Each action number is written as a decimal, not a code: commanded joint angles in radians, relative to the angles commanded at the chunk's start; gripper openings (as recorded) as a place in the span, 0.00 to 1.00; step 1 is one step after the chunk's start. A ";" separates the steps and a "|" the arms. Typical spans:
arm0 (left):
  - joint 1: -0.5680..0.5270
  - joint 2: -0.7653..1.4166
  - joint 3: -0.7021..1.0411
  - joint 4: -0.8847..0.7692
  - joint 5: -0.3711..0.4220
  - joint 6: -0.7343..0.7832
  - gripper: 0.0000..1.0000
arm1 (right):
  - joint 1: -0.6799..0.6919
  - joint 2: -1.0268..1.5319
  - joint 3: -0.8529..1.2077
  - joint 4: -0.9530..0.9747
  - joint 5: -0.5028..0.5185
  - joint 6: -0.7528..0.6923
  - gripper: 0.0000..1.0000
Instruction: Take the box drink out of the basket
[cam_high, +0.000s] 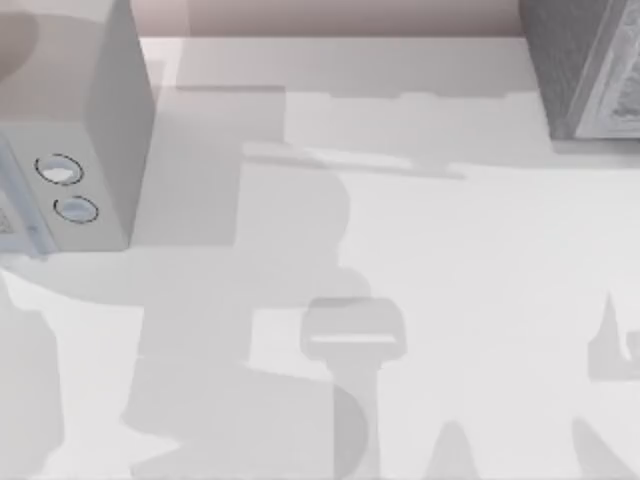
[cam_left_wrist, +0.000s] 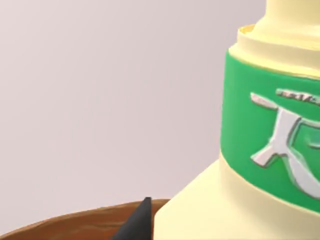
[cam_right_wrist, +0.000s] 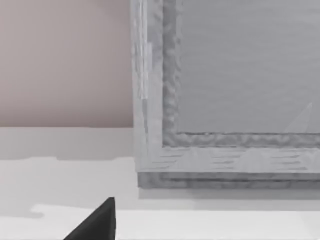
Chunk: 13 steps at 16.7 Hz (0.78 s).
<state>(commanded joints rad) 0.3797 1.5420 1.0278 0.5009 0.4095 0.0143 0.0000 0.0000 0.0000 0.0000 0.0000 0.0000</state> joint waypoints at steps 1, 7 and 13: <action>0.000 0.000 0.000 0.000 0.000 0.000 0.32 | 0.000 0.000 0.000 0.000 0.000 0.000 1.00; 0.000 0.000 0.000 0.000 0.000 0.000 0.00 | 0.000 0.000 0.000 0.000 0.000 0.000 1.00; 0.000 0.000 0.000 0.000 0.000 0.000 0.00 | 0.000 0.000 0.000 0.000 0.000 0.000 1.00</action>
<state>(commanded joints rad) 0.3797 1.5420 1.0278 0.5009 0.4095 0.0143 0.0000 0.0000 0.0000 0.0000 0.0000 0.0000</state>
